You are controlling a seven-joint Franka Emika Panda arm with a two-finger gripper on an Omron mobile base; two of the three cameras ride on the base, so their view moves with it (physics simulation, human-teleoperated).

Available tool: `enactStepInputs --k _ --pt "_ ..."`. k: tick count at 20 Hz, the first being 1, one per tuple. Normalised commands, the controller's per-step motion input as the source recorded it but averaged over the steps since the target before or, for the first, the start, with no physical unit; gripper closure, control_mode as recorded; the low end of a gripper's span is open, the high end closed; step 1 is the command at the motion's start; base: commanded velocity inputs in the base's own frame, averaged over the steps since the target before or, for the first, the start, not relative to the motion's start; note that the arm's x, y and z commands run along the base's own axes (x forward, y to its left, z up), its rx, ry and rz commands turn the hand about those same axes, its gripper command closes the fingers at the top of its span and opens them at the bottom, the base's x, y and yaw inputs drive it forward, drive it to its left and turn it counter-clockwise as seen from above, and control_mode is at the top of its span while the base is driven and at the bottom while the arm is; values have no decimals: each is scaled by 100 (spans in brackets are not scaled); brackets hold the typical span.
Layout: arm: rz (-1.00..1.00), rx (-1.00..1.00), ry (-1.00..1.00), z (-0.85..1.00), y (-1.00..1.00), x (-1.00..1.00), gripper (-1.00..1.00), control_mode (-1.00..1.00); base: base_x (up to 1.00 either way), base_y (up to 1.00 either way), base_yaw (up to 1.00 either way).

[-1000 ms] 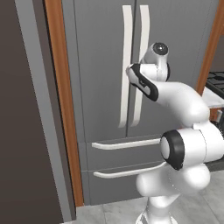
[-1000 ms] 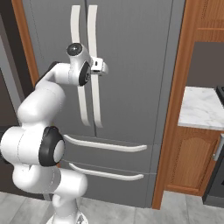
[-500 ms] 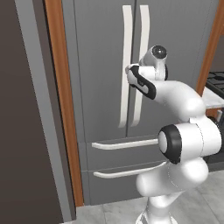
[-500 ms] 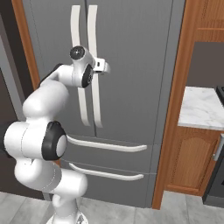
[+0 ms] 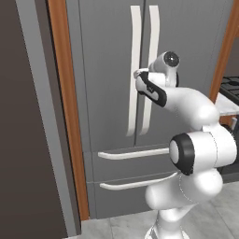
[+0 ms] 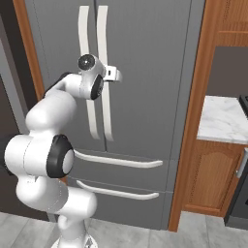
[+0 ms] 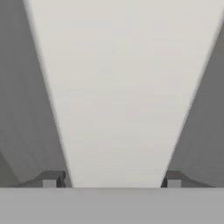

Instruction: Gather the lime and onion from the fridge and place them on a tray on the dining counter. Then gather the chicken drumsticks from the fridge and place them on the other tray.

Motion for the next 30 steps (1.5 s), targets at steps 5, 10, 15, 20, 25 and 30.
enactStepInputs --k 5,10,15,20,25,30 --pt "1 -1 2 -6 0 9 100 -100 0 0 0" --pt "-1 0 4 -1 -19 -8 100 -100 0 0 0" --pt "-4 -1 3 5 -31 -55 100 -100 0 0 0" --pt "-6 0 0 11 -43 -89 100 -100 0 0 0" --pt "-3 0 0 10 -59 -98 100 -100 0 0 0" --pt "0 0 1 26 -73 -78 100 -100 0 0 0"
